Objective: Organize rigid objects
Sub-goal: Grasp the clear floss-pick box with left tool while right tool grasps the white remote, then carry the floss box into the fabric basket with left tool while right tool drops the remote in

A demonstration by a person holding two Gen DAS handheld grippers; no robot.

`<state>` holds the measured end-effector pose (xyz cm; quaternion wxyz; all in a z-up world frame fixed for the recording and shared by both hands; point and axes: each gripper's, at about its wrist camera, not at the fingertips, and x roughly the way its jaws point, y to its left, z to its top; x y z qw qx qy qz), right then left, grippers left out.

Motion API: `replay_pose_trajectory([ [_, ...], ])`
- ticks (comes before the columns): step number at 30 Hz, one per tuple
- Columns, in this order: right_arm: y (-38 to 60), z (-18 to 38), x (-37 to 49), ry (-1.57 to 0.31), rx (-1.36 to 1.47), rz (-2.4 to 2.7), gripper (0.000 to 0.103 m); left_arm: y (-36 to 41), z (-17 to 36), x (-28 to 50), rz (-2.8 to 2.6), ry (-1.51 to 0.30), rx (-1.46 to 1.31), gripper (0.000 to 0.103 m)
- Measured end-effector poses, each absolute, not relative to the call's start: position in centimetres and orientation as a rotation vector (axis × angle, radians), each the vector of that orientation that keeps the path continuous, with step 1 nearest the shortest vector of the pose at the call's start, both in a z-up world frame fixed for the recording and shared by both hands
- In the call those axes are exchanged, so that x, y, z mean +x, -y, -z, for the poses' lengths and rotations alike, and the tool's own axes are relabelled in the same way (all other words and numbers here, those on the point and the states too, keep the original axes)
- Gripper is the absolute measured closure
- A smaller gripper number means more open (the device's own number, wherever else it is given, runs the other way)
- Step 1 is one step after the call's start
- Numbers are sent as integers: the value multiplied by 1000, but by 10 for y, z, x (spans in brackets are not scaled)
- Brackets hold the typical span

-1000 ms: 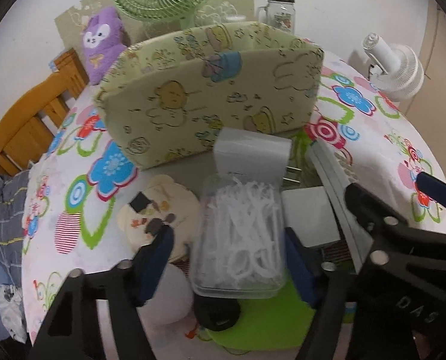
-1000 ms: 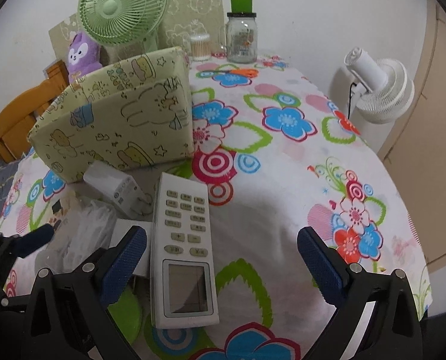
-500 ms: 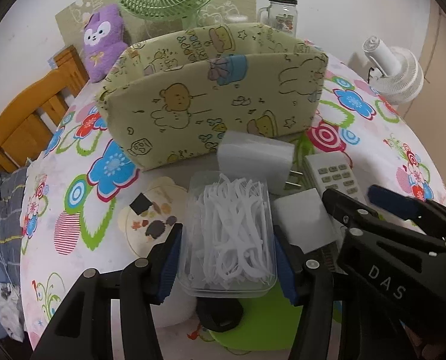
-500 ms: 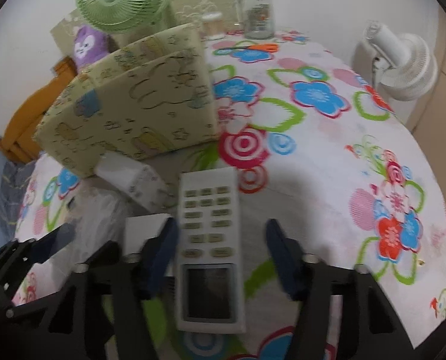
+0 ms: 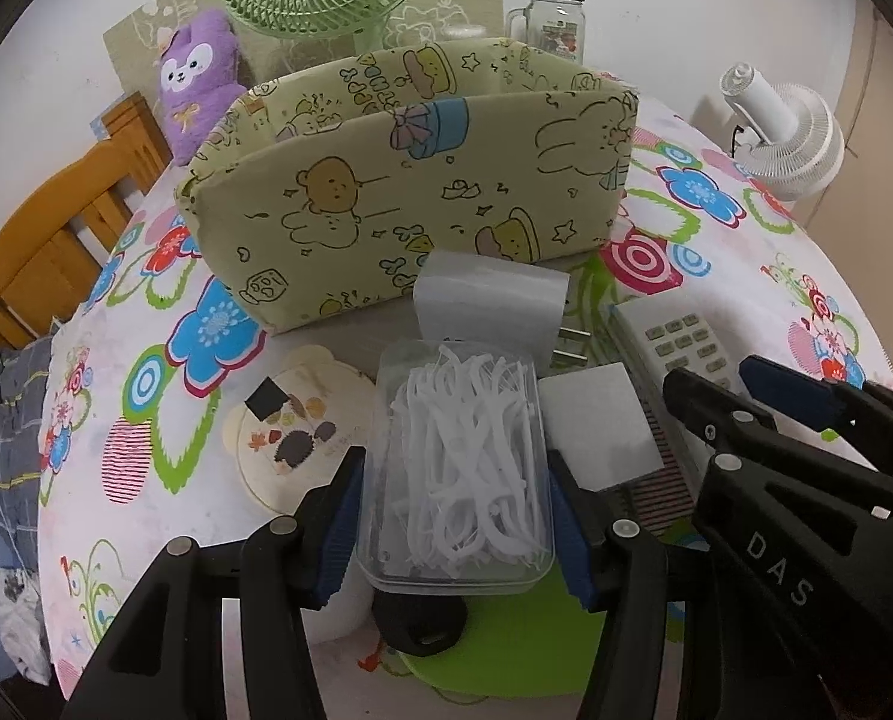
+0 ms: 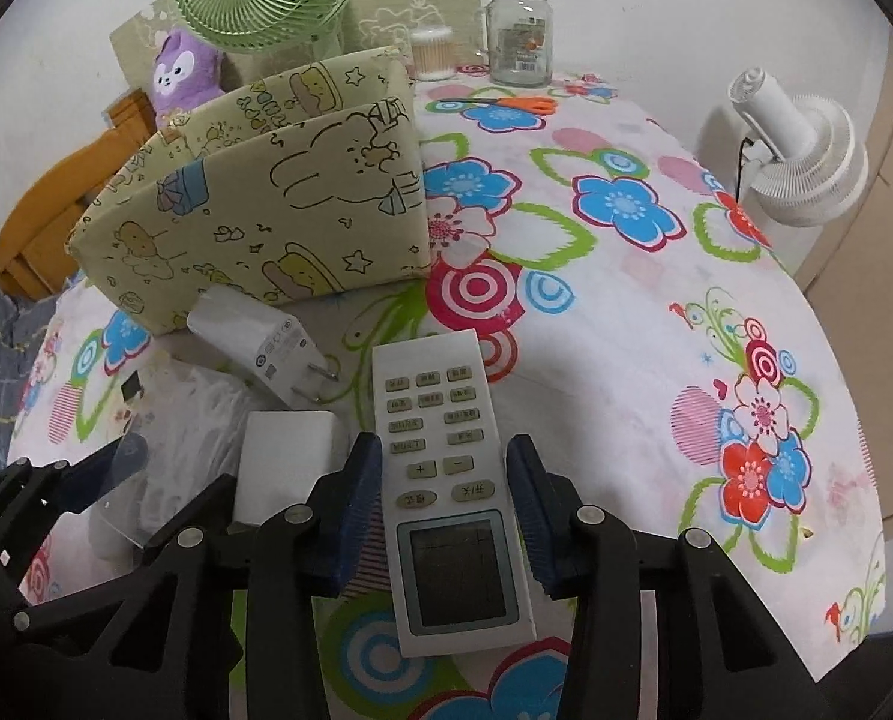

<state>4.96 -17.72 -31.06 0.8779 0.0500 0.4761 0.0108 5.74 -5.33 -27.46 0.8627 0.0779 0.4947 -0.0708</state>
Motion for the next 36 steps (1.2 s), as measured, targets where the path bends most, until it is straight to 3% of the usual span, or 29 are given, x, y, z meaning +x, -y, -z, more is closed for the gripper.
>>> replay_pose_trajectory([
  [11,170,322,62,-1052,92,-8,51,58,276,55,130,-1018,199,45],
  [20,169,315,58,-1042,113,-5,53,48,271,52,120,-1033,127,45],
  [36,150,249,46,-941,71,-24,53,36,216,40,87,-954,45,45],
])
